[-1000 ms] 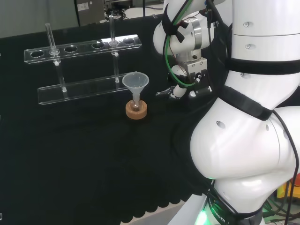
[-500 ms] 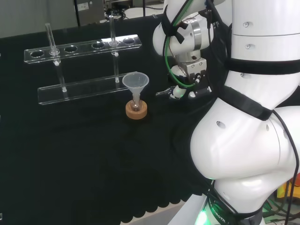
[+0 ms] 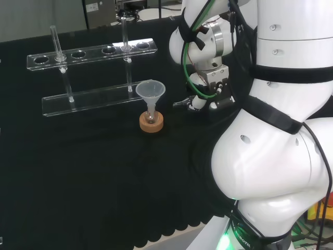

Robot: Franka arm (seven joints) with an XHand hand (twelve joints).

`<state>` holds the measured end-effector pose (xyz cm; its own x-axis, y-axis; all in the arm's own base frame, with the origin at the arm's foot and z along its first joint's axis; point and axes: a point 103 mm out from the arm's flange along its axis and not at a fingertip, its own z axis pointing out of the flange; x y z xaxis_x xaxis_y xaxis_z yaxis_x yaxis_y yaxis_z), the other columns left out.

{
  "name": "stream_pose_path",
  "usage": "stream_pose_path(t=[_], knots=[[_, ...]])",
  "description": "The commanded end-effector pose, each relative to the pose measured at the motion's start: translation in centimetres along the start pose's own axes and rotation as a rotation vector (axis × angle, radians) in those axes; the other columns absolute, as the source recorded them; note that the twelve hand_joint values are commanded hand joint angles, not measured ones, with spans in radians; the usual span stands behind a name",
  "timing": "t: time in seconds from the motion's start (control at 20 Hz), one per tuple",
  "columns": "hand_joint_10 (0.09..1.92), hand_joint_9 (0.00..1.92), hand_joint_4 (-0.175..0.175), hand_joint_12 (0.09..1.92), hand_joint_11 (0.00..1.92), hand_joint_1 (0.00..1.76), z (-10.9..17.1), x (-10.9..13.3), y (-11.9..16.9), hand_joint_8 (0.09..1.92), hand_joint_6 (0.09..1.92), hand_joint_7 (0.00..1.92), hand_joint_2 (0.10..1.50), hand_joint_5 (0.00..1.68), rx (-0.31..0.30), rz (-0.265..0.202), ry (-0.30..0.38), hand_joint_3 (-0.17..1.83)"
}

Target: Pick up the weighing funnel.

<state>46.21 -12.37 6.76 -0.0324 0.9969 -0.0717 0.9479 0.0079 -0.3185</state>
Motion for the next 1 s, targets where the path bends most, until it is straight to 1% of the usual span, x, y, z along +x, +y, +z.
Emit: stream_pose_path(t=[0.05, 0.2, 0.25, 0.35, 0.45, 0.5, 0.55, 0.65, 0.7, 0.75, 0.9, 1.0], knots=[[0.49, 0.81, -0.016, 1.28, 0.44, 0.97, 0.0, 0.0, 0.0, 0.70, 0.76, 0.59, 0.63, 0.71, 0.001, -0.001, 0.003, 0.69], [0.50, 0.81, -0.010, 1.28, 0.44, 0.97, 0.2, 0.2, -0.2, 0.70, 0.79, 0.59, 0.63, 0.77, 0.001, -0.016, -0.001, 0.69], [0.50, 0.81, -0.008, 1.28, 0.44, 0.97, 0.2, 0.4, -0.2, 0.70, 0.79, 0.59, 0.63, 0.78, 0.004, -0.014, 0.000, 0.69], [0.50, 0.81, -0.007, 1.28, 0.44, 0.98, 0.5, 0.6, -0.2, 0.70, 0.80, 0.60, 0.63, 0.80, 0.016, 0.001, 0.022, 0.69], [0.50, 0.81, -0.006, 1.28, 0.44, 0.98, 0.4, 0.1, 0.0, 0.70, 0.81, 0.60, 0.63, 0.80, 0.006, -0.002, 0.002, 0.69], [0.50, 0.81, -0.006, 1.28, 0.44, 0.98, 0.5, 0.3, 0.1, 0.70, 0.82, 0.60, 0.63, 0.80, 0.022, 0.017, -0.017, 0.69], [0.50, 0.81, -0.006, 1.28, 0.44, 0.98, 0.6, 0.5, 0.1, 0.70, 0.82, 0.60, 0.63, 0.80, 0.030, 0.018, -0.020, 0.69], [0.50, 0.81, -0.007, 1.28, 0.44, 0.98, 0.9, 1.5, 0.0, 0.70, 0.82, 0.60, 0.63, 0.79, 0.028, 0.018, -0.022, 0.69], [0.49, 0.81, -0.011, 1.28, 0.44, 0.98, 0.8, 0.6, 0.1, 0.70, 0.83, 0.59, 0.63, 0.77, 0.026, 0.003, -0.005, 0.69], [0.49, 0.81, -0.017, 1.28, 0.44, 0.98, 0.8, 0.3, 0.1, 0.70, 0.83, 0.59, 0.63, 0.74, 0.023, 0.001, -0.002, 0.69], [0.49, 0.79, -0.033, 1.28, 0.43, 0.98, 0.7, 0.1, 0.1, 0.70, 0.84, 0.56, 0.63, 0.61, 0.019, 0.008, -0.014, 0.69], [0.49, 0.78, -0.037, 1.28, 0.43, 0.98, 0.8, 0.2, 0.1, 0.70, 0.82, 0.54, 0.62, 0.55, 0.022, 0.012, -0.025, 0.69]])
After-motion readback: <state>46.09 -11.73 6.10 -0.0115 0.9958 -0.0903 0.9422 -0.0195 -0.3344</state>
